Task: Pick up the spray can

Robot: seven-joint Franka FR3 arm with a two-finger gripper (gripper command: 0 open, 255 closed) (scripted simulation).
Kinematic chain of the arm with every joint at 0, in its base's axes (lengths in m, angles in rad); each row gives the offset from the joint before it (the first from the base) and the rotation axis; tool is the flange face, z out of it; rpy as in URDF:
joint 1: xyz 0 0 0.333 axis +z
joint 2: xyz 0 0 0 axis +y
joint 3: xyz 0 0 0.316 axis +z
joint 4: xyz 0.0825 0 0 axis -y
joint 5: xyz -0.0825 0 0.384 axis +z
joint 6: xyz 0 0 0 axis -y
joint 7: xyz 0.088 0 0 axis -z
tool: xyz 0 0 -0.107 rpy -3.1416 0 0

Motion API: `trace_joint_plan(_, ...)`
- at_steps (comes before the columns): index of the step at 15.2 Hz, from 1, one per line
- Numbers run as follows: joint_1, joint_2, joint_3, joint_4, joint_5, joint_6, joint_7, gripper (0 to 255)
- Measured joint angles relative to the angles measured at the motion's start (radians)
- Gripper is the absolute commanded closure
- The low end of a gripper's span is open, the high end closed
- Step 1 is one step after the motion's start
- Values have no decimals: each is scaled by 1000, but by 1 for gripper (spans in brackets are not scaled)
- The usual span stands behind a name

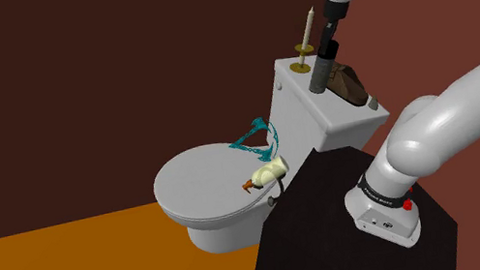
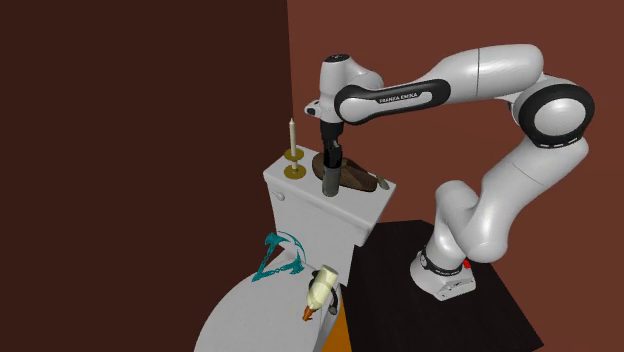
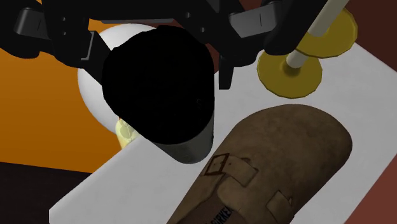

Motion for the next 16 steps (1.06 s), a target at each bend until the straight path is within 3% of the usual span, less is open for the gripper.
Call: trace_joint_plan(16,9,-8,29,188,16,-198,-6,255)
